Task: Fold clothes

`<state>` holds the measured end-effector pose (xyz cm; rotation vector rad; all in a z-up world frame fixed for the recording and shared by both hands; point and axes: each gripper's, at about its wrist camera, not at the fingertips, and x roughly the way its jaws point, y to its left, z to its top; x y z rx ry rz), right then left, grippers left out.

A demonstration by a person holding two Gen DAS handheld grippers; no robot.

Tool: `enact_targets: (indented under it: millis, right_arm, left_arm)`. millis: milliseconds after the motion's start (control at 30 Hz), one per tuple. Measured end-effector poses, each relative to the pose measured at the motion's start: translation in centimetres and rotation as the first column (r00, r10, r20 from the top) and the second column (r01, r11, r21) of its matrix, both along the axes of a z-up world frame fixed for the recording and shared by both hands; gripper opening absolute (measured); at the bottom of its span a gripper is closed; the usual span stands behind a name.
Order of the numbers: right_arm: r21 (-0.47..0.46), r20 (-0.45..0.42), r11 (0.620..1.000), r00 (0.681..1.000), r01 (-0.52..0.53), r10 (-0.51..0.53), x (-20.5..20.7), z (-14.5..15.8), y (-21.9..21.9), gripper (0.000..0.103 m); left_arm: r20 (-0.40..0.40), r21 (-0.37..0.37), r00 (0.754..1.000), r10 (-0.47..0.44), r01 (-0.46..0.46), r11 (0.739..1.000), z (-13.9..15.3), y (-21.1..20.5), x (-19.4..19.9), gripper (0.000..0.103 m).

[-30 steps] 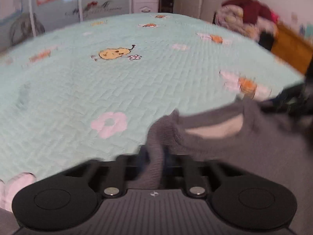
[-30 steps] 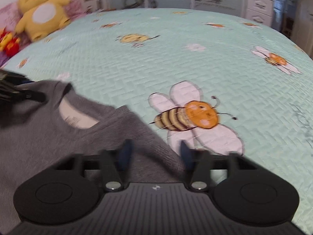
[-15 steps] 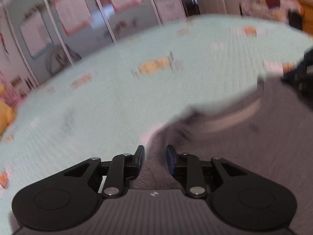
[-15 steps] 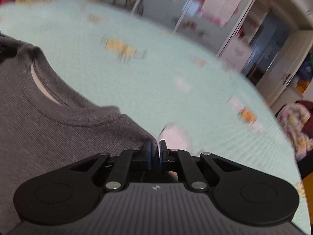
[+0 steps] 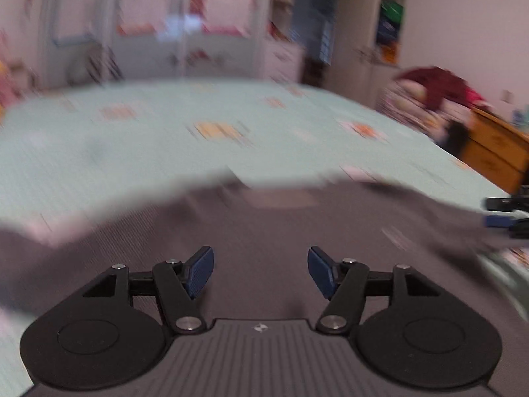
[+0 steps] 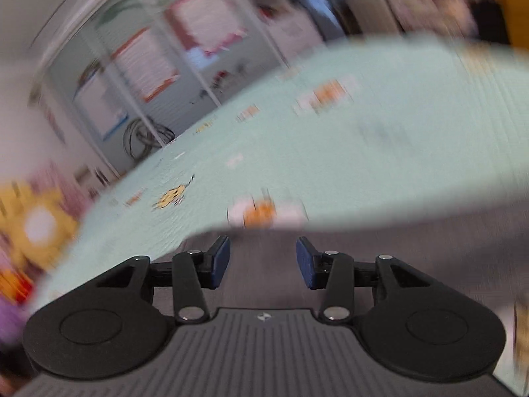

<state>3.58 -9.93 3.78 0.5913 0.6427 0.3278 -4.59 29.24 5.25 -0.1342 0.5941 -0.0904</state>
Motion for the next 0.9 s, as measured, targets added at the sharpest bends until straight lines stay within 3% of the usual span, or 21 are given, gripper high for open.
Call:
enact_targets:
  millis: [67, 133, 200, 300, 367, 433, 500, 533, 667, 900]
  right_arm:
    - [0.075, -0.073, 0.996, 0.997, 0.041, -0.035, -2.4, -2.1, -1.4, 0.045]
    - [0.142, -0.137, 0.986, 0.988, 0.084, -0.064, -4.4, -4.1, -2.6, 0.047]
    - [0.181, -0.136, 0.977, 0.987, 0.113, -0.089, -4.8, -5.2, -2.5, 0.047]
    - [0.236, -0.134, 0.959, 0.983, 0.155, -0.126, -5.1, -6.6, -2.4, 0.051]
    - [0.256, -0.113, 0.953, 0.984, 0.165, -0.14, -4.4, -6.6, -1.8, 0.06]
    - [0.253, -0.094, 0.952, 0.984, 0.169, -0.15, -3.7, -6.6, -1.2, 0.059]
    - [0.247, -0.091, 0.954, 0.985, 0.168, -0.149, -3.2, -6.6, -1.0, 0.041]
    - [0.23, -0.101, 0.959, 0.984, 0.168, -0.148, -3.1, -6.8, -1.3, 0.0]
    - [0.162, -0.096, 0.97, 0.981, 0.18, -0.166, -2.6, -7.2, -2.8, 0.002]
    - [0.127, -0.116, 0.98, 0.983, 0.154, -0.139, -1.9, -7.2, -2.7, 0.004]
  left_arm:
    - [-0.019, -0.021, 1.0, -0.016, 0.016, 1.0, -2.8, -1.5, -1.2, 0.071]
    - [0.014, 0.029, 1.0, -0.01, 0.01, 1.0, -3.4, -2.4, -1.4, 0.073]
    - [0.003, 0.0, 1.0, -0.018, 0.018, 1.0, -3.3, -2.2, -0.5, 0.083]
    - [0.002, 0.001, 1.0, -0.018, 0.018, 1.0, -3.8, -2.5, -0.4, 0.084]
    - [-0.001, 0.024, 1.0, -0.019, 0.019, 1.0, -3.8, -2.9, -0.2, 0.085]
    - [-0.002, 0.04, 1.0, -0.019, 0.019, 0.999, -3.9, -3.2, -0.8, 0.085]
    - [-0.002, 0.046, 1.0, -0.018, 0.018, 0.999, -4.1, -3.1, -1.2, 0.085]
    - [-0.001, 0.047, 1.0, -0.018, 0.018, 0.999, -4.1, -3.0, -1.3, 0.085]
    - [-0.003, 0.046, 1.0, -0.022, 0.022, 0.999, -4.2, -3.0, -1.3, 0.086]
    - [-0.008, 0.063, 1.0, -0.024, 0.025, 0.998, -4.2, -3.1, -1.3, 0.087]
